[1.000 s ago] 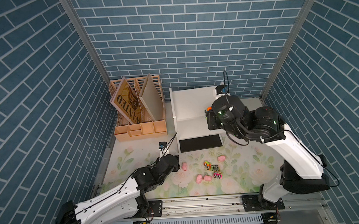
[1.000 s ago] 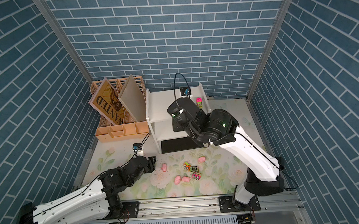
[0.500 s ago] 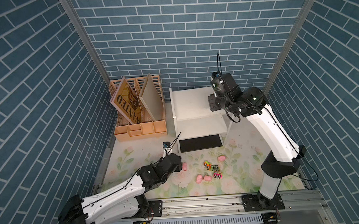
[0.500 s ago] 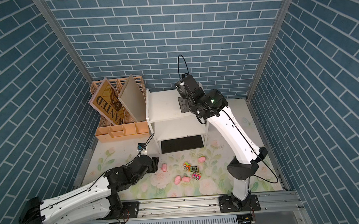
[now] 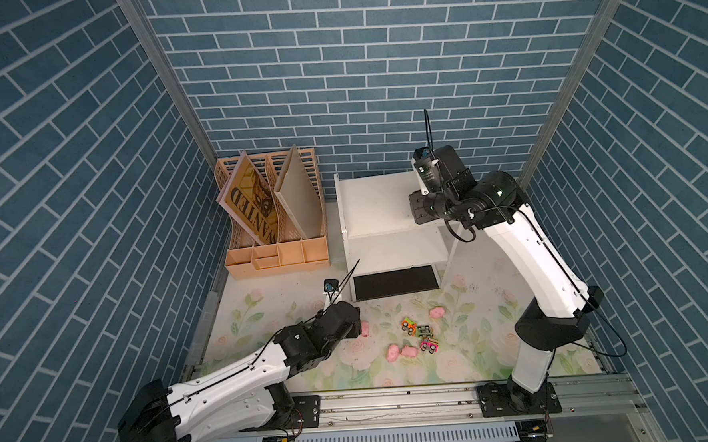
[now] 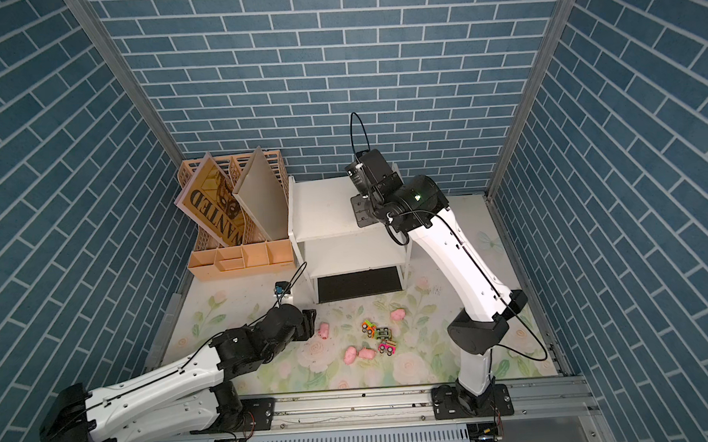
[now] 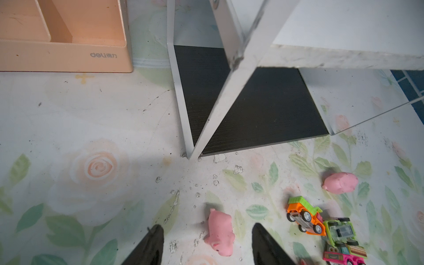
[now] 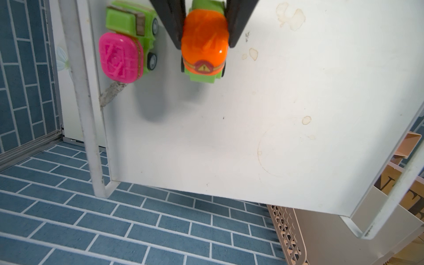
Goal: Organize plastic toys on shelves
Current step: Place the plastic toy on the shelf.
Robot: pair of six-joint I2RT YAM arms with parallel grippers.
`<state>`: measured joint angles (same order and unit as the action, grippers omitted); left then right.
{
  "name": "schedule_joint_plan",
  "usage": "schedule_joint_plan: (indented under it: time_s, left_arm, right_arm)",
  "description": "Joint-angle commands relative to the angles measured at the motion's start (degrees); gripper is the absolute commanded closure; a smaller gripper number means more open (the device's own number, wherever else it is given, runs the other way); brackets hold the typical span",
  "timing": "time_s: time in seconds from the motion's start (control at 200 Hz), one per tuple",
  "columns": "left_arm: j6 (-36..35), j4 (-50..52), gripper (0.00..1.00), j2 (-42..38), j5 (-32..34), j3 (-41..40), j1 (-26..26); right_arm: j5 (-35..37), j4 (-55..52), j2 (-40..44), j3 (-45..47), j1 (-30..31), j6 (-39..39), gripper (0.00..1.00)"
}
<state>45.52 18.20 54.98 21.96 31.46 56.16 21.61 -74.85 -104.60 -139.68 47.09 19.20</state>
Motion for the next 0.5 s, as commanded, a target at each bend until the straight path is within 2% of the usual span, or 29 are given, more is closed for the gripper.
schedule_joint_plan:
  time_s: [0.0,0.24,0.495]
  left_arm:
    - [-0.82,-0.29,0.36,0.21,-0.07,-0.47,-0.26]
    - [-0.47,0.37,0.36,-0.92,0.19,-0.92,-0.42]
    - [-0.36,0.52,0.36,-1.37,0.18,-1.4,-0.44]
  right_arm:
    - [-0.44,-1.44,0.91,0.41,-0.14,0.91,0.78]
    - [-1.38,-1.49,0.0,0.24,-0.62,1.54,0.74]
    - [-1.19,-1.31,0.09,-0.16,-0.69,2.05,0.64]
